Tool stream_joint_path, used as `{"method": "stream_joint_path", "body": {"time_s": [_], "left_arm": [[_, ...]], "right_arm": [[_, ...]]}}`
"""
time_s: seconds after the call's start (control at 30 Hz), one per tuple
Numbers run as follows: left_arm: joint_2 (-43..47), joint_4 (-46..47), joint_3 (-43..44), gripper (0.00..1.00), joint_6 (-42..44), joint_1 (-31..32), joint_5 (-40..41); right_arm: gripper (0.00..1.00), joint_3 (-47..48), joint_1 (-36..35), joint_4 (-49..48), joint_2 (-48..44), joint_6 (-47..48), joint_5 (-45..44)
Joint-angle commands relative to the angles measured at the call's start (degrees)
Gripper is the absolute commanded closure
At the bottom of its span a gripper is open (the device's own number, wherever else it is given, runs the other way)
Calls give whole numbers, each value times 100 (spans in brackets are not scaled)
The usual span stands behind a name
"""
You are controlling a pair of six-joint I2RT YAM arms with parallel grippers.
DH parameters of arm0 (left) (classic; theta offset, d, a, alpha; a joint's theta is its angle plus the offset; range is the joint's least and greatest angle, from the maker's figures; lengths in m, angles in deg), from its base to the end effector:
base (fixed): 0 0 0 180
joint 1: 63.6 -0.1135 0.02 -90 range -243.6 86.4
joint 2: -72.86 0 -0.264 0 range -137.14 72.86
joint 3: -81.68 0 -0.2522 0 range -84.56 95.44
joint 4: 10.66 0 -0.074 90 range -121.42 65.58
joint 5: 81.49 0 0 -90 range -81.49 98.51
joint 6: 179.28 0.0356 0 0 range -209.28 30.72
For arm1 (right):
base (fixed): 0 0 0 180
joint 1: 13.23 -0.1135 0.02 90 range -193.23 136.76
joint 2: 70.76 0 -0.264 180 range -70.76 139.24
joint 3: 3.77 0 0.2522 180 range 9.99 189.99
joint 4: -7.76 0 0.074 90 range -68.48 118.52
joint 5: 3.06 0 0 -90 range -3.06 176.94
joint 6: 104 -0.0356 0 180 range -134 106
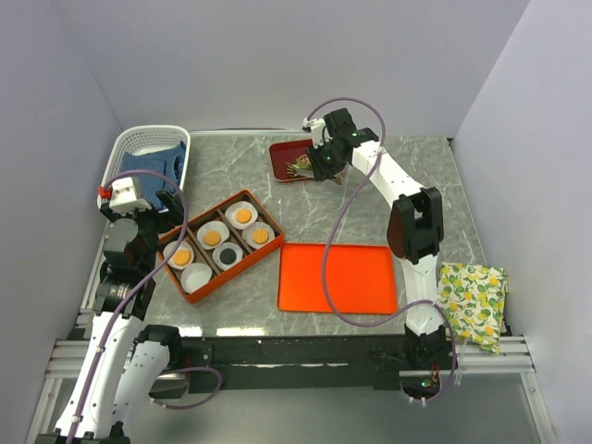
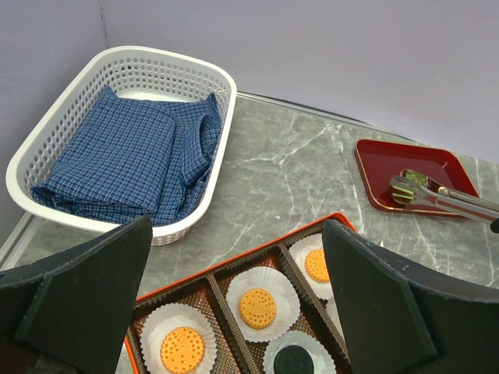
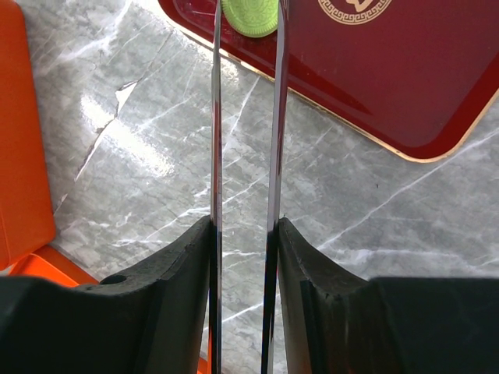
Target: Pack the cookies
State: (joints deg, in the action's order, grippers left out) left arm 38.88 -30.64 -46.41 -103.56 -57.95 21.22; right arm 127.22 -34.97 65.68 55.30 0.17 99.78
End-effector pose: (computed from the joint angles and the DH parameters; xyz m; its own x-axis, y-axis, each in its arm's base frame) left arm 0.1497 -0.0069 0.3348 -0.0042 -0.2414 -0.9704 -0.1278 0.9626 -0.2389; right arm 0.4542 0.1896 0.2618 -0.6003 -0.4963 -0.6271 -0.6522 0.7576 0.0247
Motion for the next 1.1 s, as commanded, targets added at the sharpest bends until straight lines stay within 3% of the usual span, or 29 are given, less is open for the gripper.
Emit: {"method": "stream_joint_path", "body": {"time_s": [0.0, 0.33, 0.63, 1.07], "left_arm": [[31, 235, 34, 4, -13, -11, -93], [14, 235, 34, 4, -13, -11, -111], [5, 244, 34, 3, -22, -11, -93], [233, 261, -9, 4, -31, -11, 135]], "right_arm": [[68, 221, 56, -180, -529, -2, -36], [68, 142, 56, -206, -881, -37, 183], [68, -437, -173, -391, -1645, -64, 956], [68, -1466, -1833, -611, -2481, 314, 1827]]}}
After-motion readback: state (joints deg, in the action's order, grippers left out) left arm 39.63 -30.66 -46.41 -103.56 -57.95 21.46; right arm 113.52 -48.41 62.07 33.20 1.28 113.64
